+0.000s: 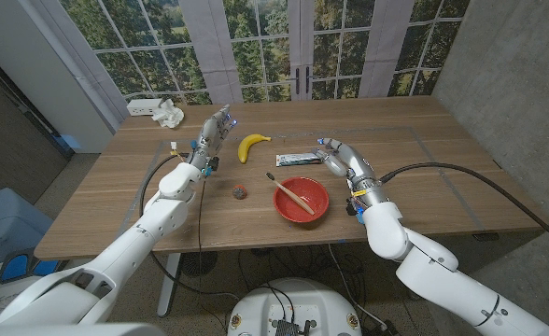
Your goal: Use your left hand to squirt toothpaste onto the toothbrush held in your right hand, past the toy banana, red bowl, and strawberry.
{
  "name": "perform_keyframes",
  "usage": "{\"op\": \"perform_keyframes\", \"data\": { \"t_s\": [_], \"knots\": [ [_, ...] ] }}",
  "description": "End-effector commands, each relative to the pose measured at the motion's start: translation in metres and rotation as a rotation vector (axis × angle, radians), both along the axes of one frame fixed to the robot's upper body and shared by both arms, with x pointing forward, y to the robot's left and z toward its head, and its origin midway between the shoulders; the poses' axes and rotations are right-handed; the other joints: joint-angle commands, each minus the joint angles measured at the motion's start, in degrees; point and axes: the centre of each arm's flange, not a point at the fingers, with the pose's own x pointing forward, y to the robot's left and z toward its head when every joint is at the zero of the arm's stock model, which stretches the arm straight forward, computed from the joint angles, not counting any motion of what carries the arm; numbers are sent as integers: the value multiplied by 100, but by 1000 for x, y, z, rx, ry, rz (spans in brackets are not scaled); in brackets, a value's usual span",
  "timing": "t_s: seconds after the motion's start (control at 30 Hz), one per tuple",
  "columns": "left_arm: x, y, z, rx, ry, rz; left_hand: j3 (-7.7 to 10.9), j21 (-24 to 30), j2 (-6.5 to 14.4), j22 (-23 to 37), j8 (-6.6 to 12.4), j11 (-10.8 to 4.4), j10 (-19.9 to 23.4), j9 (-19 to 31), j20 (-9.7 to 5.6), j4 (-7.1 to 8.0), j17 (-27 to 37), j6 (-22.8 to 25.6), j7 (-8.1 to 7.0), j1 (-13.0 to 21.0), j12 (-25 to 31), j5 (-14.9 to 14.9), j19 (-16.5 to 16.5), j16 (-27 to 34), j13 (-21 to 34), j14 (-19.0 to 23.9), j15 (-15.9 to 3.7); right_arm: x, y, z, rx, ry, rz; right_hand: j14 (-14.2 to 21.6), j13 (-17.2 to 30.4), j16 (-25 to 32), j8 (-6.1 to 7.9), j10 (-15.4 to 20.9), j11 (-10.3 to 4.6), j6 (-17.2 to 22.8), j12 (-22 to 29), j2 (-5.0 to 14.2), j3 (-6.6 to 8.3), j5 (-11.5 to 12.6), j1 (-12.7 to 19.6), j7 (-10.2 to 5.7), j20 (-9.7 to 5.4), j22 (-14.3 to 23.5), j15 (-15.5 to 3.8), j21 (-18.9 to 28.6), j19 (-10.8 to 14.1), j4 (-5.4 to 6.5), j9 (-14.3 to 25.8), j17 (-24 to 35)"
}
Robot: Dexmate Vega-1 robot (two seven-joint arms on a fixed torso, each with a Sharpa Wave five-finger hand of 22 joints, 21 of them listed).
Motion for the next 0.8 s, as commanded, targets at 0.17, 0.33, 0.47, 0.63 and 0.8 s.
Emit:
{"op": "perform_keyframes", "data": {
  "t_s": [0.17, 0.33, 0.47, 0.63, 0.8],
  "knots": [
    [-4, 4, -6, -14, -14, -11, 23, 1, 284, 22, -3, 9, 45, 34, -10, -36, 14, 57, 11, -67, 14, -2, 47, -15, 27, 36, -132, -15, 16, -9, -23, -16, -34, 241, 71, 162, 67, 224, -41, 169, 105, -12, 7, -12, 301, -12, -7, 32, -201, 92, 184, -74, 36, 88],
    [-5, 5, -9, -9, -11, -17, 24, 1, 284, 22, 0, 16, 56, 34, -3, -38, 15, 67, 12, -71, 16, -3, 49, -8, 27, 55, -137, -21, 20, -13, -37, -32, -59, 424, 136, 294, 121, 396, -103, 334, 186, -95, 4, -17, 579, -43, -15, 34, -259, 146, 319, -118, 45, 162],
    [-6, 5, -10, -9, -13, -21, 25, 1, 285, 22, 0, 14, 62, 35, -2, -41, 15, 70, 12, -74, 17, -3, 51, -9, 27, 57, -137, -23, 22, -16, -47, -42, -63, 557, 201, 403, 174, 536, -96, 483, 257, -278, -55, -59, 804, -44, -6, 39, -313, 196, 434, -131, 53, 232],
    [-7, 7, -12, -9, -12, -25, 25, 0, 286, 22, 2, 18, 65, 35, 1, -42, 16, 81, 10, -79, 16, -4, 53, -10, 27, 57, -128, -25, 26, -21, -63, -44, -88, 679, 309, 538, 243, 765, -154, 672, 384, -481, -183, -154, 994, -59, -23, 50, -342, 252, 551, -100, 61, 345],
    [-7, 9, -14, -9, -11, -26, 26, 1, 287, 22, 0, 19, 63, 35, 6, -44, 17, 81, 5, -82, 14, -4, 59, -10, 27, 60, -133, -25, 30, -24, -88, -33, -121, 841, 456, 737, 310, 895, -288, 827, 483, -605, -244, -241, 1393, -134, -96, 65, -488, 319, 665, -108, 71, 518]
  ]
}}
